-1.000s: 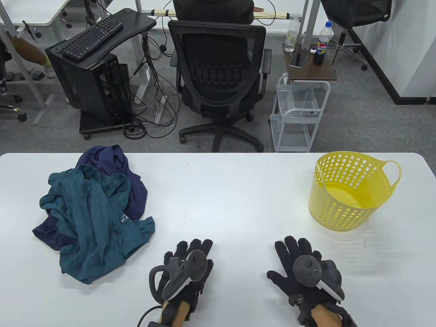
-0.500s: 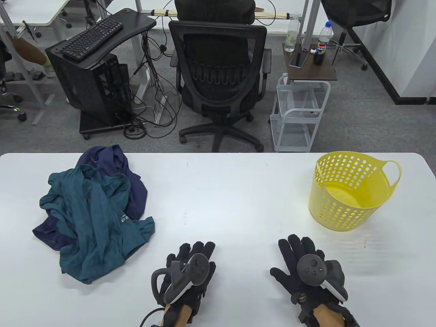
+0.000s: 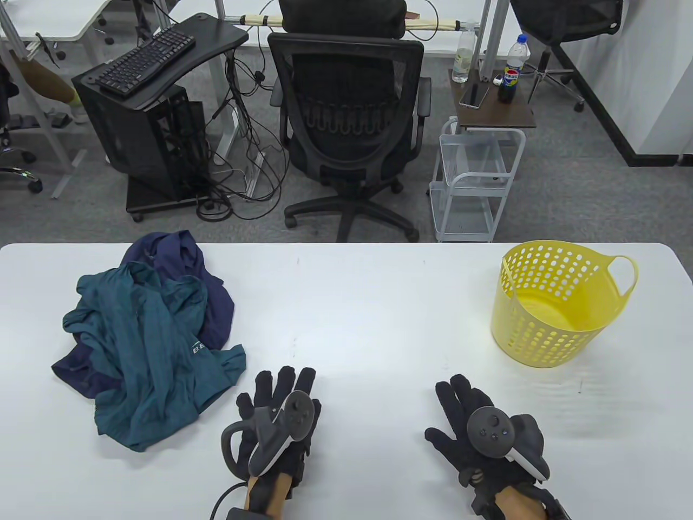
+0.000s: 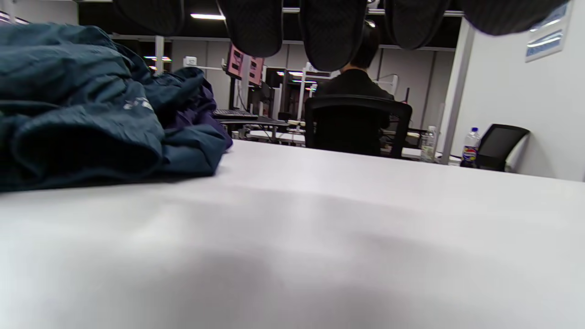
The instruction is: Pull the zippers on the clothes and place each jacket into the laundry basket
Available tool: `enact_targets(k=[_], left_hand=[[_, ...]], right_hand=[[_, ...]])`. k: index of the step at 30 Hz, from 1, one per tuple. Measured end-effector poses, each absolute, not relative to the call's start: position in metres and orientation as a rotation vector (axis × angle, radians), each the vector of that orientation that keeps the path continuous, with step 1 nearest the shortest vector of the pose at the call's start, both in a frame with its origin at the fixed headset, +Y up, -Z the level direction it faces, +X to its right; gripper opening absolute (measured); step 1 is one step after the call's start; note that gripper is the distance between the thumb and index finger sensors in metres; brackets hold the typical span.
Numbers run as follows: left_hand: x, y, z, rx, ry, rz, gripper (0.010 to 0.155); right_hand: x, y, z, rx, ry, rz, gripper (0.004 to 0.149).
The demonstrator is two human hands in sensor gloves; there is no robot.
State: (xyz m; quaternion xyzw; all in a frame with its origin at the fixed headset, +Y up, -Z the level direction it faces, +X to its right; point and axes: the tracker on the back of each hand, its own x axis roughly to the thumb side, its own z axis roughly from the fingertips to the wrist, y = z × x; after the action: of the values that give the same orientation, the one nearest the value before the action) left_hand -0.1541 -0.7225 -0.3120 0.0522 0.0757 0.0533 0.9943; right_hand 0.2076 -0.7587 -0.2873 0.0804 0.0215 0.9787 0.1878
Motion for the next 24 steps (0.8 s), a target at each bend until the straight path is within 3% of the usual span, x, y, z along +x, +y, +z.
enact_targets(k=[7,13,18,24], left_hand=[[-0.209,-0.684,-0.337,0.143,0.407,0.18,0.066],[-0.27,-0.664,-0.376,0.041,0.648,-0.007,0.07],[-0.327,-0.692,-0.397,-0.072,0.788,0.006,0.086],[-0.349,-0.756,-0.389,-0.19,0.857,0.116,0.102]], right_hand=[[0.217,-0.753,-0.287,0.19,0.002,2.742,0.076],[0.226,-0.755,-0.289,0.152,0.011,2.72,0.075],[0.228,-0.756,-0.288,0.142,0.009,2.727,0.074],[0.223,-0.756,-0.287,0.161,0.009,2.744,0.074]])
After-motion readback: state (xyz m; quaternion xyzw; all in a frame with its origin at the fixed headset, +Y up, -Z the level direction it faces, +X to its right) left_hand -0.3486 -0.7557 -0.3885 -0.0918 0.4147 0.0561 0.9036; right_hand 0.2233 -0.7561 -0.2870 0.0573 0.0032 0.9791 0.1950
